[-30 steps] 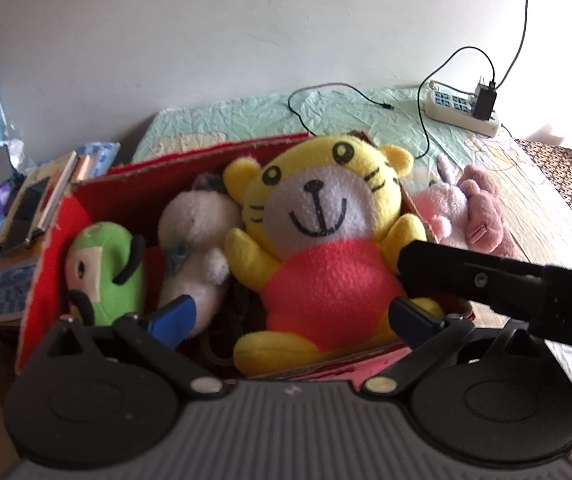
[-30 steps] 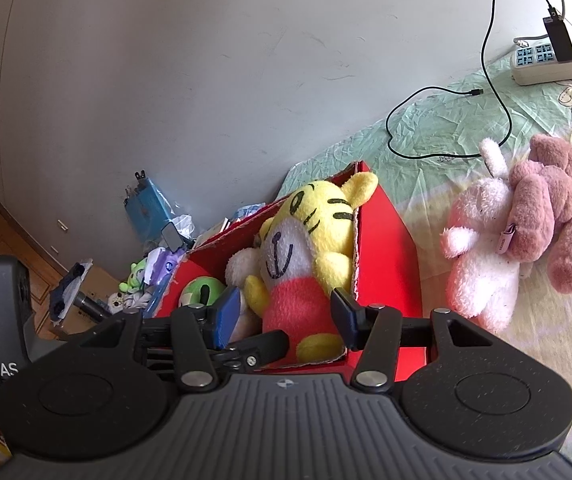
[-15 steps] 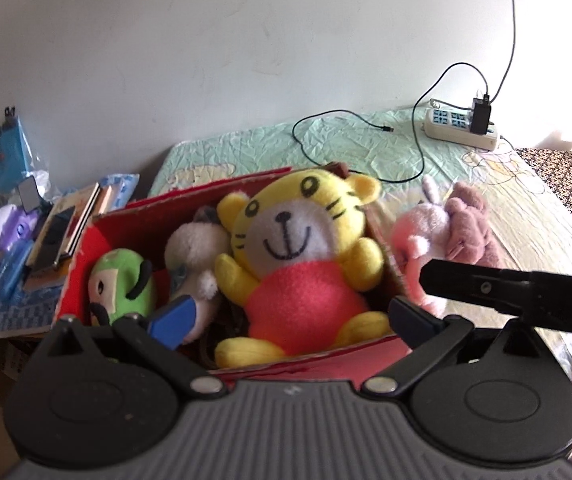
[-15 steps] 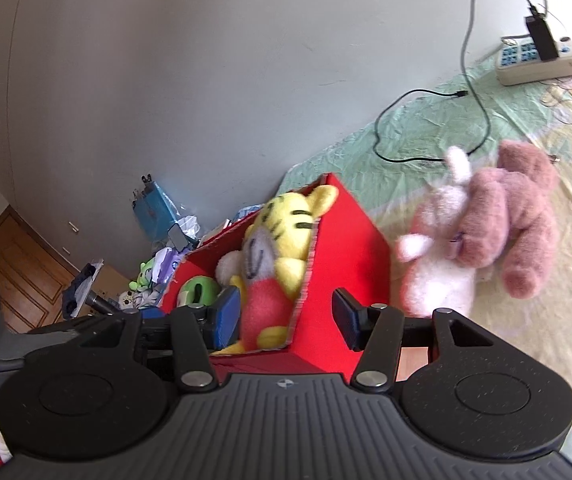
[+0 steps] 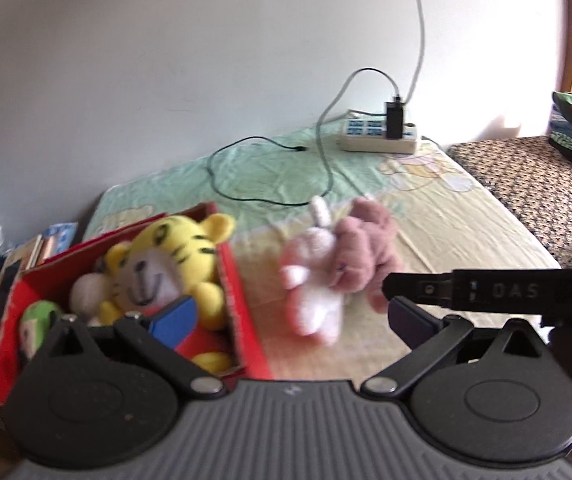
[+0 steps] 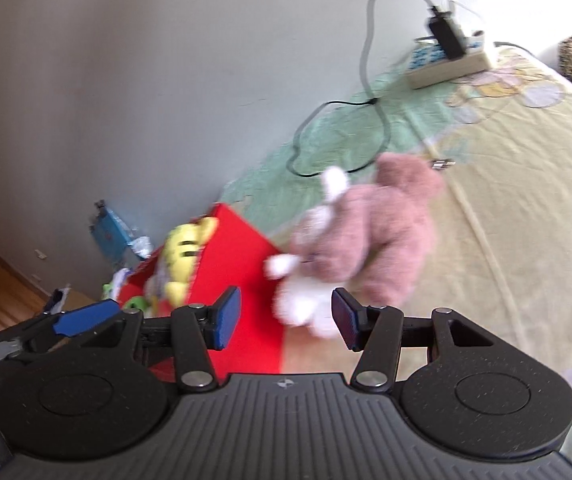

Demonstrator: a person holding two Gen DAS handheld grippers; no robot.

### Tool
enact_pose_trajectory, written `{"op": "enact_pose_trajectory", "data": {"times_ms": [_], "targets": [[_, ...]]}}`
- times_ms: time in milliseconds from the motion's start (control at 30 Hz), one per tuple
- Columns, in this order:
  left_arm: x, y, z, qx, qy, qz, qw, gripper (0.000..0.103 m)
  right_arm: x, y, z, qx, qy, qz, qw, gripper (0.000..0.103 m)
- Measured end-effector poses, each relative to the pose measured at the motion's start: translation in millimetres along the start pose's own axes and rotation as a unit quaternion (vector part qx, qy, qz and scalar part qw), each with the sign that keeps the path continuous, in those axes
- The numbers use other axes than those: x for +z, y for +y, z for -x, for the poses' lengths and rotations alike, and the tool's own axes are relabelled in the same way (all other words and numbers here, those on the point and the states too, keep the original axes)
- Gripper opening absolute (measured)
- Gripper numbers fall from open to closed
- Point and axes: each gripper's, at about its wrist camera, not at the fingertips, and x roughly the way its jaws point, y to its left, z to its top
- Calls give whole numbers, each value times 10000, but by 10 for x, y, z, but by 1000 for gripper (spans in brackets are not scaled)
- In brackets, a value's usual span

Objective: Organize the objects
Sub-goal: 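Move the right gripper to the pink teddy bear on the bed, then grasp the pink teddy bear with the right gripper and lift it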

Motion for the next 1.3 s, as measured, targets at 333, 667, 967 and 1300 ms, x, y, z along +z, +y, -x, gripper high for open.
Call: {"op": "enact_pose_trajectory", "data": {"times_ms": [333,667,967,1300], "targets": [[-110,-392,-380,-773,334,103,9964,102,244,-310,-27,5,199,-94,9998,54],[-269,-317,-761,-826,732,594,9921,96,504,-259,-608,267,870,-77,9958,54],[-346,-259,-931,-1059,1028,944,9845,91,555,-367,-931,380,1360,-367,9893,53],[-294,-254,-999,-1112,1153,981,9822,94,591,-679,-788,980,1167,-1354,9790,36]]}}
